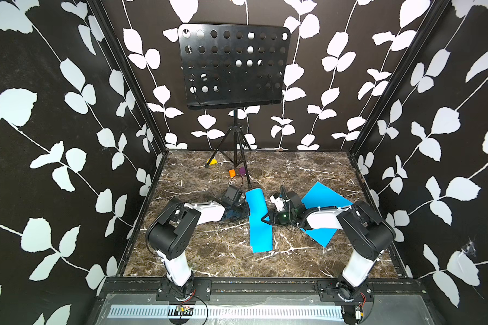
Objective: Fold the rectangular paper in half along the long edge
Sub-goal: Fold the paper at the center of the board.
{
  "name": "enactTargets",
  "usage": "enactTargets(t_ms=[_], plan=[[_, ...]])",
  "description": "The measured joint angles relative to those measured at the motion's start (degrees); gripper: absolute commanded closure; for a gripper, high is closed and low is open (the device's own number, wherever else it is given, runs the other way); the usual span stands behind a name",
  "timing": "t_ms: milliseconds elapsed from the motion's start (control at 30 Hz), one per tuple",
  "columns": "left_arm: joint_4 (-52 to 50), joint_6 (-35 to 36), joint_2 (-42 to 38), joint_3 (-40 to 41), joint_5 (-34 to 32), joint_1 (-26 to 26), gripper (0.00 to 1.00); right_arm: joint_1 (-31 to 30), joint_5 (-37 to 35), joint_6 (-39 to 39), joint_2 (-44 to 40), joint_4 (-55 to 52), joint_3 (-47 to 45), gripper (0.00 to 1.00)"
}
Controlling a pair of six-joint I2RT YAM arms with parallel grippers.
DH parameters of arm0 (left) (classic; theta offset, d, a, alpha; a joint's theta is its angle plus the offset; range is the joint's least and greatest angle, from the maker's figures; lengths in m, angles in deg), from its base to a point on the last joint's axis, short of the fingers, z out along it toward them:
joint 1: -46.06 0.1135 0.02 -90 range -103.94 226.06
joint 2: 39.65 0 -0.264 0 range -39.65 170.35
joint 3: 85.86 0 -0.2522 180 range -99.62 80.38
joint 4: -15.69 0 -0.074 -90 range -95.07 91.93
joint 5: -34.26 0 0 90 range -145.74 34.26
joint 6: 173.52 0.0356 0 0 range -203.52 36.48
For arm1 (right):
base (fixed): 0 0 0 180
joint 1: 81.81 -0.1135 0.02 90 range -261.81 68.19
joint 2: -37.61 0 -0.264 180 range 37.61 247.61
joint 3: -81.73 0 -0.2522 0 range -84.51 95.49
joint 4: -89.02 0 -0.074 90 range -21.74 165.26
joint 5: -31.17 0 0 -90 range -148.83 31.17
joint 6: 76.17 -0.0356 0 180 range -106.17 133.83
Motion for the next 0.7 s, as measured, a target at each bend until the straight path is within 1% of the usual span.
enactTargets(t_ms=[133, 367, 600, 700], plan=[[0.2, 0.1, 0.1, -0.1, 0.0, 0.0, 1.0, 0.0, -0.2, -0.6, -1.0, 0.0, -1.0, 0.69], [1.0, 0.1, 0.4, -0.1, 0.0, 0.0, 1.0, -0.2, -1.2, -1.7, -2.4, -0.5, -2.8, 0.83], [1.1, 0.1, 0.5, -0.1, 0.0, 0.0, 1.0, -0.2, -1.6, -2.2, -2.1, -0.7, -2.8, 0.92], [1.0, 0.2, 0.5, -0.2, 0.0, 0.0, 1.0, -0.3, -1.7, -2.2, -2.0, -0.8, -2.8, 0.93]])
